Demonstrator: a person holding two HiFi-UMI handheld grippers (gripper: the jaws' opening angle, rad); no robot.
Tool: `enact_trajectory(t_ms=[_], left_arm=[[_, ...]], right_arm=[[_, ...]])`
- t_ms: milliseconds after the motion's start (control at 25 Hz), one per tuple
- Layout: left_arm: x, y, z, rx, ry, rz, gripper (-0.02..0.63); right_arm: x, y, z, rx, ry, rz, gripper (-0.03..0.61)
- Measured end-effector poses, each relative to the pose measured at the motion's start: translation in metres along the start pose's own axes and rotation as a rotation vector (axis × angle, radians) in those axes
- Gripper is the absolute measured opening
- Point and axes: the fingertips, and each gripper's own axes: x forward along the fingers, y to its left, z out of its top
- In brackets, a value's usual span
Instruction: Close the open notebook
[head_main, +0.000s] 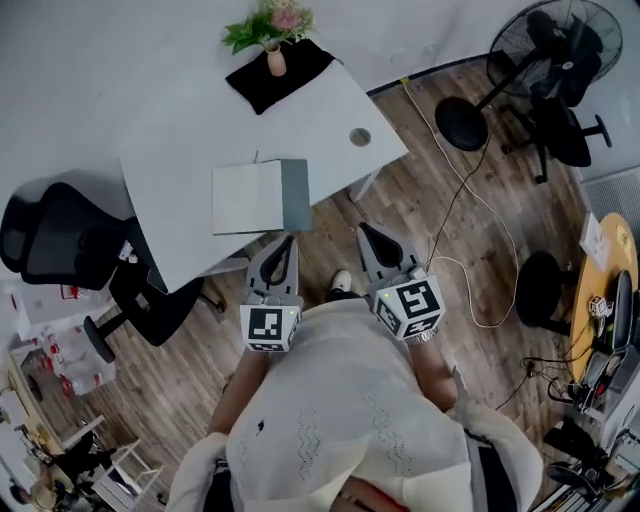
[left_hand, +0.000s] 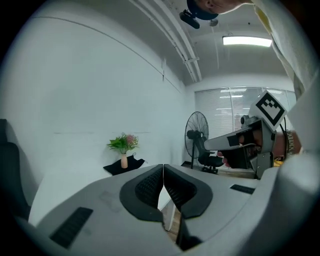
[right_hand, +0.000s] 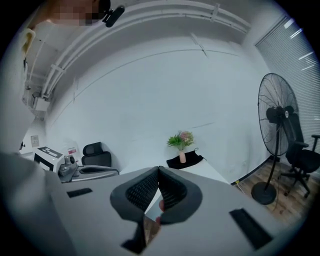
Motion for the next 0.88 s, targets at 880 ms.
enact_trajectory(t_ms=[880], left_arm=[[0.022, 0.021, -0.074, 0.057, 0.147, 0.095, 0.014]], right_arm=[[0.038, 0.014, -0.021, -0.039, 0.127, 0.167, 0.002]])
